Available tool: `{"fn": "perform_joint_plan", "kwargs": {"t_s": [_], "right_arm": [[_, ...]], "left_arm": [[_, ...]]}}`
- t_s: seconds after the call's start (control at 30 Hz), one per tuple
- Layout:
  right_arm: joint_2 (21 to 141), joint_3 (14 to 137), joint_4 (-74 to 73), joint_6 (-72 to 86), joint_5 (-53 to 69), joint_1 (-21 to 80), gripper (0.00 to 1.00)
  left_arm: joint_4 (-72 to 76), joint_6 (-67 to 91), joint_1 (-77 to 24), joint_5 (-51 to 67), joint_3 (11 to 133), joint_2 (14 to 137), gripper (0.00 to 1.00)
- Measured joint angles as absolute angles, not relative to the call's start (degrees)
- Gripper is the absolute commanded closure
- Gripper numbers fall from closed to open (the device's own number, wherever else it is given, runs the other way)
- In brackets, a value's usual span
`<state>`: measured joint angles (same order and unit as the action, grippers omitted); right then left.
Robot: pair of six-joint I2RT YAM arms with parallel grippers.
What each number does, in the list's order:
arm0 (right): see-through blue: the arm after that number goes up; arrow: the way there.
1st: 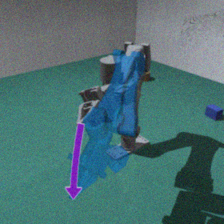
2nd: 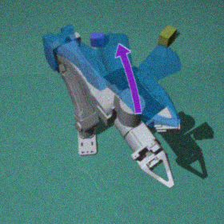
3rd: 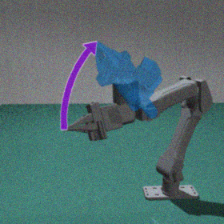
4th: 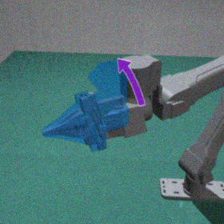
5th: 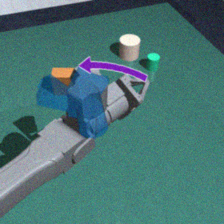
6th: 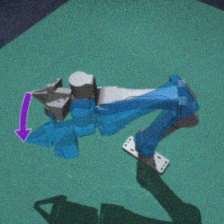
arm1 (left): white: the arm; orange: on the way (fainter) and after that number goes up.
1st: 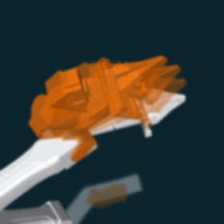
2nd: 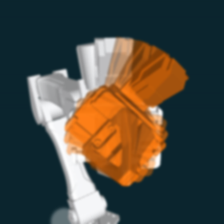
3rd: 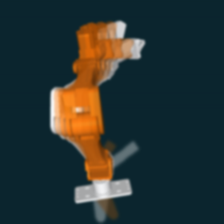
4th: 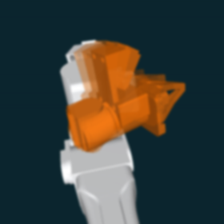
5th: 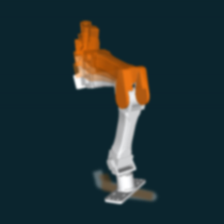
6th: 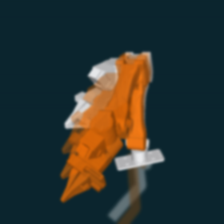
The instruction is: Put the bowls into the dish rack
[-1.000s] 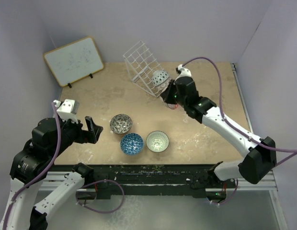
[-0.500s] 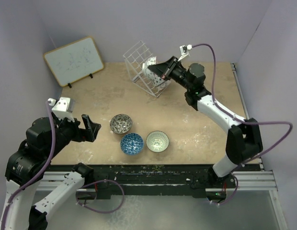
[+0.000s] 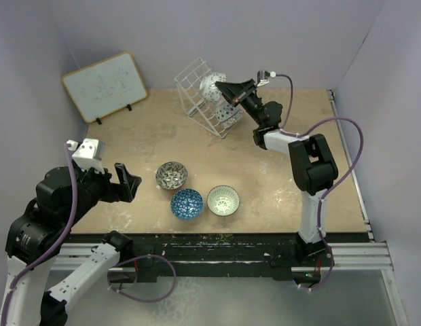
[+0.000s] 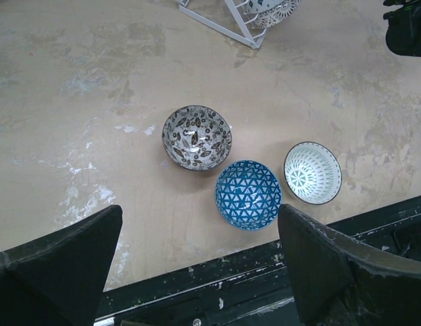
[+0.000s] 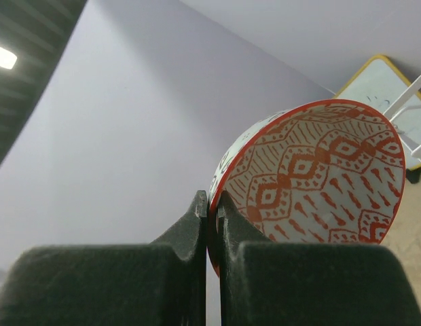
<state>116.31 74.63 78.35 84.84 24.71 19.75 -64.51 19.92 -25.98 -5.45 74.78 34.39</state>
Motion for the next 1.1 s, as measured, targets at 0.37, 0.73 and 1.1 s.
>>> {"fn": "perform_joint_plan", "kwargs": {"t_s": [0.37,0.73,1.1], "right_arm": [[128.8,76.0,86.2,95.0,18.7,19.1,1.0],[129.4,75.5,87.4,96.7,16.6,17.7,1.0],[134.8,75.8,88.6,99.5,14.9,17.0,1.0]], "left_arm": [[-65.8,19.9,-26.0,-6.0,75.4,34.9,0.01],[-65.8,19.9,-26.0,-6.3,76.1,35.2,0.01],[-67.0,19.9,-26.0,-6.2,77.0,35.5,0.01]]}}
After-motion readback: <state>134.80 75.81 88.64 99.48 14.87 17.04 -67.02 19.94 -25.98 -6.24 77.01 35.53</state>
